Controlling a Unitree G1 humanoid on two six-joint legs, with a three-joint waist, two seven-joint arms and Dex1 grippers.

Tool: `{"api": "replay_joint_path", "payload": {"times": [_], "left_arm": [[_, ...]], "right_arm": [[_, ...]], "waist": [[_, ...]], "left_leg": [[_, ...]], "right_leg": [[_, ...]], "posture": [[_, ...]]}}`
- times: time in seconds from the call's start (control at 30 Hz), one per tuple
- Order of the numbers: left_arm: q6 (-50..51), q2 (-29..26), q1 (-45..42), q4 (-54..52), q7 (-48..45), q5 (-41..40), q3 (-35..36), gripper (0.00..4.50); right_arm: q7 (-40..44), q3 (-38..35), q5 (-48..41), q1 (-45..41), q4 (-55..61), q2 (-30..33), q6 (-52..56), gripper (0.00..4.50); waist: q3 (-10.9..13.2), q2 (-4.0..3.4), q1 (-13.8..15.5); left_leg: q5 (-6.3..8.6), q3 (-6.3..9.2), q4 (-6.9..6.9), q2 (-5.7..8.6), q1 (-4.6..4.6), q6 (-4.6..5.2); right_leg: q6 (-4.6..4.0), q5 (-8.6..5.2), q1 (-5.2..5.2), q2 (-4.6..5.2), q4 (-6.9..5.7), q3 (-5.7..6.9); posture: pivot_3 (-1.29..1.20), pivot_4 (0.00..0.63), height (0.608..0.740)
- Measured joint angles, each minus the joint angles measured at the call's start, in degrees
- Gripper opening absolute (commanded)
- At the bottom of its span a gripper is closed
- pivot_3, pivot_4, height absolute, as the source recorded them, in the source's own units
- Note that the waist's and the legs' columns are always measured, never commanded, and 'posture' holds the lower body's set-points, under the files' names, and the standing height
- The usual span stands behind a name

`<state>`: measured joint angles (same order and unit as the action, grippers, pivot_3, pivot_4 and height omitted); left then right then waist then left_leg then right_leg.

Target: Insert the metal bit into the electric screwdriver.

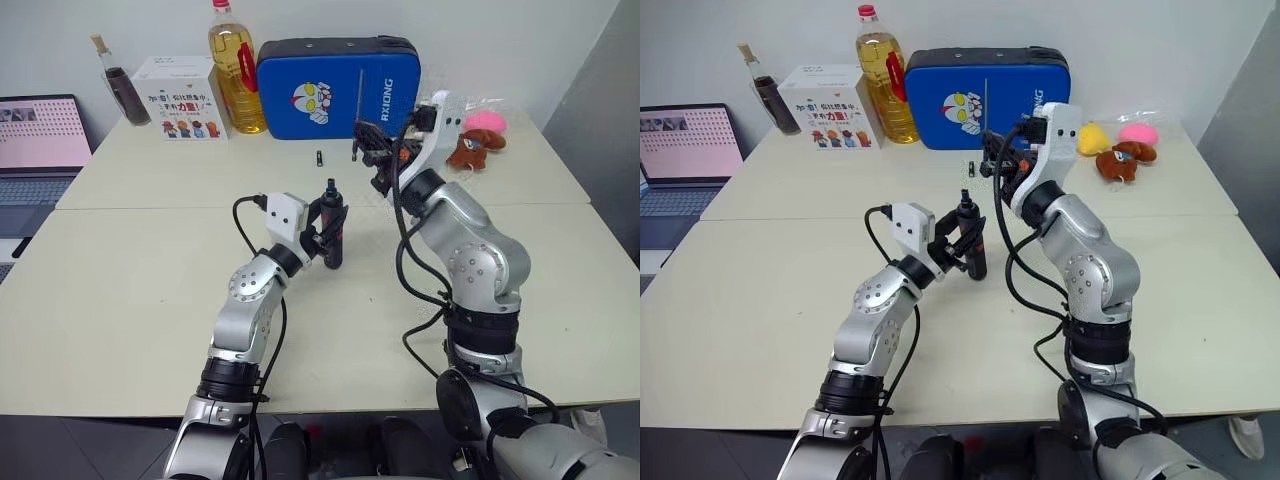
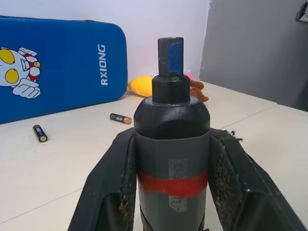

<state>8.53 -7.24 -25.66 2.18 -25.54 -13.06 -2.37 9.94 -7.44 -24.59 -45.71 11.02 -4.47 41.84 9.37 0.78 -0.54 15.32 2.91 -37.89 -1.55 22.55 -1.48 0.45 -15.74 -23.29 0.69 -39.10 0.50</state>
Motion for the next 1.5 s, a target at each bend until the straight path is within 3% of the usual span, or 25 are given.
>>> {"api": "replay_joint_path", "payload": {"times": [0.27, 0.47, 0.83, 1.5], "left_arm": [[0.06, 1.91, -0.56, 0.12, 2.59, 0.54, -0.09, 1.67], [-0.98, 4.19, -8.87, 1.16, 5.39, 0.48, 1.04, 1.67], [-6.37, 6.7, -12.45, 17.4, 8.83, 7.08, -1.06, 1.67], [-7.62, 7.31, -11.06, 16.47, 8.83, 7.78, -1.02, 1.67]], "right_arm": [[-1.04, 3.21, 3.11, -0.01, -3.1, -0.72, -6.22, 0.04], [-1.38, 2.73, 3.26, -2.87, -4.63, 0.02, -11.26, 0.04], [-4.33, 5.94, 10.22, -2.95, -10.21, 0.22, -18.44, 0.04], [-7.57, 9.86, 16.38, 0.13, -11.6, -1.51, -21.16, 0.04]], "waist": [[0.01, -0.01, 0.05], [0.03, -0.01, 0.28], [0.03, -0.01, 0.21], [0.03, -0.01, 0.27]], "left_leg": [[0.0, 0.03, -0.01, 0.0, 0.06, 0.0], [0.0, 0.01, -0.03, 0.05, 0.15, 0.0], [-0.01, -0.01, 0.01, 0.03, 0.23, -0.01], [-0.01, 0.0, 0.0, 0.04, 0.23, -0.01]], "right_leg": [[0.0, 0.0, -0.02, 0.0, 0.02, 0.03], [0.01, 0.0, -0.06, 0.03, 0.08, 0.04], [0.01, 0.0, -0.2, 0.02, 0.06, 0.03], [0.01, 0.0, -0.19, 0.05, 0.05, 0.03]], "posture": [[0.0, 0.15, 0.74], [0.0, 0.15, 0.74], [0.0, 0.15, 0.74], [0.0, 0.15, 0.74]]}}
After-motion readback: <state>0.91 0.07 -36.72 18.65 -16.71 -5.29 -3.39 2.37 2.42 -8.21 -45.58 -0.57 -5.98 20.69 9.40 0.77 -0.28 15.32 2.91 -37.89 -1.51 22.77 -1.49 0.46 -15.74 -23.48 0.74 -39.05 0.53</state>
